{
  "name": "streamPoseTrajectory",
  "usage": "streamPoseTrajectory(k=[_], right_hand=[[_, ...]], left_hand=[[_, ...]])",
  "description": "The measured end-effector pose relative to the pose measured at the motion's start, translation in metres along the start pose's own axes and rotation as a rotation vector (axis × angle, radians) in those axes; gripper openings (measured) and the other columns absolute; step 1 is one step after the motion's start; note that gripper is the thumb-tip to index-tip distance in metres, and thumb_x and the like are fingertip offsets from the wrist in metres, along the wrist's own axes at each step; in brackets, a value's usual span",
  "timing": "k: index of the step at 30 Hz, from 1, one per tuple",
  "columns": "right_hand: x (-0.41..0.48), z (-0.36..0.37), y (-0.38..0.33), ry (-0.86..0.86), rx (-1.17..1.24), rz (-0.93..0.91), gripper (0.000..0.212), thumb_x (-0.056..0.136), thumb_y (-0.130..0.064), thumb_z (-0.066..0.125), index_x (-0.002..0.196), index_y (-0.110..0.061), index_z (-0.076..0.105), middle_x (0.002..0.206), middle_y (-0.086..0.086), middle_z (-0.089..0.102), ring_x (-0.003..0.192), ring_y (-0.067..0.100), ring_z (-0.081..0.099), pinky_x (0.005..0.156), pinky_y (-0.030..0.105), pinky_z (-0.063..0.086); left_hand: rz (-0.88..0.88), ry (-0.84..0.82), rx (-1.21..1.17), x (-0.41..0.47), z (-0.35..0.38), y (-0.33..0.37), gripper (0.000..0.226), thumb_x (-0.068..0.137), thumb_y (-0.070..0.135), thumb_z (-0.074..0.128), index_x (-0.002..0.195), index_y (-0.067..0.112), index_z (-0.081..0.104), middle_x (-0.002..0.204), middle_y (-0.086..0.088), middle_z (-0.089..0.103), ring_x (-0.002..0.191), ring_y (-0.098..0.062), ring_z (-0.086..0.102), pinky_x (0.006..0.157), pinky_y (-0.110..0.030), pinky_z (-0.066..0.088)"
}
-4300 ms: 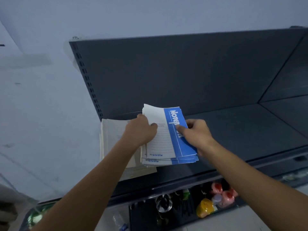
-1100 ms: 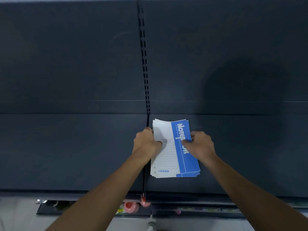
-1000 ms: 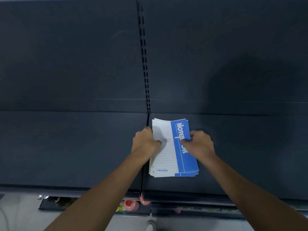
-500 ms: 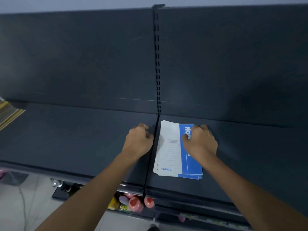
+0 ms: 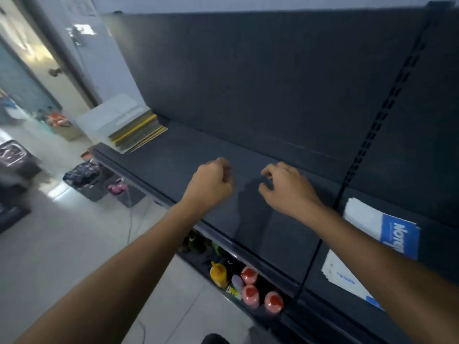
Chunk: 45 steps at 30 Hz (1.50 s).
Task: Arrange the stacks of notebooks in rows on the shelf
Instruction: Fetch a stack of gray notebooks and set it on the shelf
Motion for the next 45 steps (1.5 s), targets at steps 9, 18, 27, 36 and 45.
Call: streamPoseTrajectory(k=[9, 18, 27, 36, 45], right_hand=[[0.073, 0.058, -0.151, -0.056, -0.021, -0.217, 0.033, 0.092, -0.037, 0.056, 0.122, -0.024, 0.061, 0.119, -0.004, 0.059, 0.104, 0.022, 0.062, 0.089, 0.038, 0.051], [0.144, 0.135, -0.29, -0.066, -0.03, -0.231, 0.032, 0.094, -0.038, 0.057, 0.123, -0.025, 0.059, 0.121, -0.005, 0.057, 0.096, 0.018, 0.063, 0.083, 0.039, 0.053], [0.212, 0.172, -0.363, -0.059, -0.041, -0.239, 0.033, 0.093, -0.036, 0.056, 0.124, -0.024, 0.058, 0.122, -0.005, 0.057, 0.097, 0.02, 0.061, 0.087, 0.041, 0.052], [0.298, 0.202, -0.401, -0.042, -0.009, -0.172, 0.037, 0.092, -0.033, 0.056, 0.127, -0.024, 0.058, 0.12, -0.005, 0.057, 0.097, 0.017, 0.06, 0.085, 0.041, 0.052], [0.362, 0.199, -0.392, 0.043, -0.033, -0.03, 0.038, 0.09, -0.037, 0.055, 0.127, -0.026, 0.057, 0.124, -0.007, 0.059, 0.107, 0.022, 0.059, 0.083, 0.036, 0.048]], left_hand=[[-0.138, 0.167, 0.012, -0.003, -0.108, -0.131, 0.033, 0.095, 0.024, 0.05, 0.124, 0.014, 0.062, 0.111, -0.003, 0.068, 0.102, -0.022, 0.064, 0.091, -0.04, 0.054], [-0.16, 0.198, 0.027, 0.018, -0.194, -0.27, 0.03, 0.092, 0.024, 0.052, 0.119, 0.017, 0.063, 0.111, -0.003, 0.068, 0.099, -0.021, 0.064, 0.088, -0.041, 0.055], [-0.143, 0.197, 0.035, 0.053, -0.237, -0.352, 0.032, 0.094, 0.024, 0.051, 0.123, 0.015, 0.062, 0.111, -0.004, 0.067, 0.1, -0.022, 0.063, 0.087, -0.044, 0.055], [-0.061, 0.211, 0.004, 0.13, -0.277, -0.403, 0.03, 0.094, 0.022, 0.053, 0.122, 0.015, 0.062, 0.108, 0.002, 0.066, 0.097, -0.016, 0.063, 0.088, -0.04, 0.054], [0.043, 0.172, 0.045, 0.234, -0.299, -0.427, 0.029, 0.095, 0.022, 0.052, 0.121, 0.015, 0.064, 0.107, 0.003, 0.068, 0.096, -0.017, 0.064, 0.088, -0.036, 0.054]])
Point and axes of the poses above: each hand's wrist, its own x-axis towards the middle knuckle, its own z-axis out of the palm, y = z × x, the point moved 5 cm from there along x, towards the middle knuckle
